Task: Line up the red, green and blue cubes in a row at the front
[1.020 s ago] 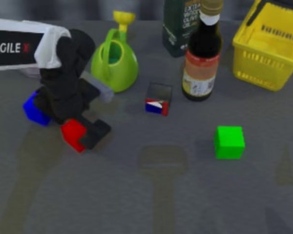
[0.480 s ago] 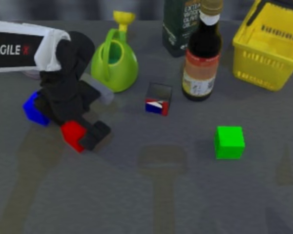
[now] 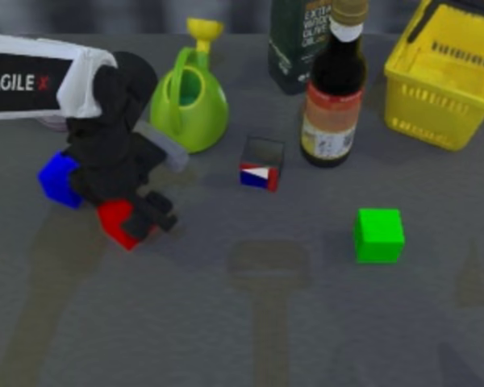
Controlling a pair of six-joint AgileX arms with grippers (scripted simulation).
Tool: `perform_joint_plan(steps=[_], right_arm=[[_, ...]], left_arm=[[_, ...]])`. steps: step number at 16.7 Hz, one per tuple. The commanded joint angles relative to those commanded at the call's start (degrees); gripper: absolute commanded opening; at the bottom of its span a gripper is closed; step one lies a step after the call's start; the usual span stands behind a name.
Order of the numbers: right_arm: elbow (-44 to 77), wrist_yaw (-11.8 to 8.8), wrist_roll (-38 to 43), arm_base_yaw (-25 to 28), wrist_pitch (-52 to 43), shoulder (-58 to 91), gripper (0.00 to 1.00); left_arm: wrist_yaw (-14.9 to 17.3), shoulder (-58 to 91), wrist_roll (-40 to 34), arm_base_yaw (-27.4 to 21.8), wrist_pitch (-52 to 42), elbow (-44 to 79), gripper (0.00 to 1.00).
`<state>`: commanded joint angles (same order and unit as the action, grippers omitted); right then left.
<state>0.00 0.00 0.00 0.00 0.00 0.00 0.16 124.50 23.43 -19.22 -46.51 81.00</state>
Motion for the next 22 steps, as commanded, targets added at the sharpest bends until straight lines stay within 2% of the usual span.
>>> perform_joint_plan(steps=[2,3,12,19,22], right_arm=[[0.00,0.00,0.00,0.00,0.00,0.00,1.00],[0.00,0.00,0.00,0.00,0.00,0.00,1.00],[0.00,0.00,0.00,0.00,0.00,0.00,1.00],[0.00,0.00,0.00,0.00,0.00,0.00,1.00],[0.00,0.00,0.00,0.00,0.00,0.00,1.00]], left_arm=[[0.00,0.00,0.00,0.00,0.00,0.00,0.02],[0.00,0.00,0.00,0.00,0.00,0.00,0.00],[0.53,-1.68,-0.30,0.05,-0.98,0.58,0.00],[0.49,-5.97,-0.46,0.96,-12.69,7.48,0.00],[0.48,-7.07,-0.44,1.09,-14.70,8.90,0.00]])
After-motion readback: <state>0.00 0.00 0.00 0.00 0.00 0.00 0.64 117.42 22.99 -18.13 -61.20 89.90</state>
